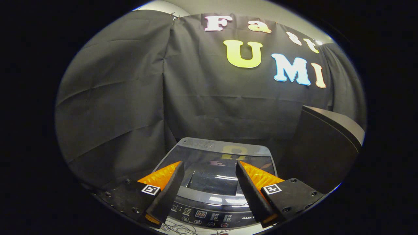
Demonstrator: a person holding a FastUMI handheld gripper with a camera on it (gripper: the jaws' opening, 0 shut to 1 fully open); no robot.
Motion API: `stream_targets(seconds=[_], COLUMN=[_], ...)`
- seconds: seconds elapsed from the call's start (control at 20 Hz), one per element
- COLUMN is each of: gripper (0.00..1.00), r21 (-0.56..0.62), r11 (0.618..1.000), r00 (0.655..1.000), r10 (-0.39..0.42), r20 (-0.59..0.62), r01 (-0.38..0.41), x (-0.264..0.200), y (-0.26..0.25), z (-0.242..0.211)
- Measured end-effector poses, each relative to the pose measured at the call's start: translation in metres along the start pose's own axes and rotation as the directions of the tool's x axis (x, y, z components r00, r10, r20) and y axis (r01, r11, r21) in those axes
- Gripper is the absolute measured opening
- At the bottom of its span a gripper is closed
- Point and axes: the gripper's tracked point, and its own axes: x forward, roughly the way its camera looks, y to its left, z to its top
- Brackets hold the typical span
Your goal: Put the clothes into the washing machine and then close the washing machine lid.
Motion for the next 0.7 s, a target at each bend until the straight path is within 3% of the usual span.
stream_targets(seconds=[0.25, 0.7], gripper=[0.98, 0.99], r21=[-0.054, 0.001], r11=[0.998, 0.998], r00=[0.994, 0.969], r10=[-0.018, -0.054], r20=[0.109, 0.242], r01=[0.024, 0.056], x=[-0.048, -0.152], y=[-0.034, -0.136], z=[0.022, 0.051])
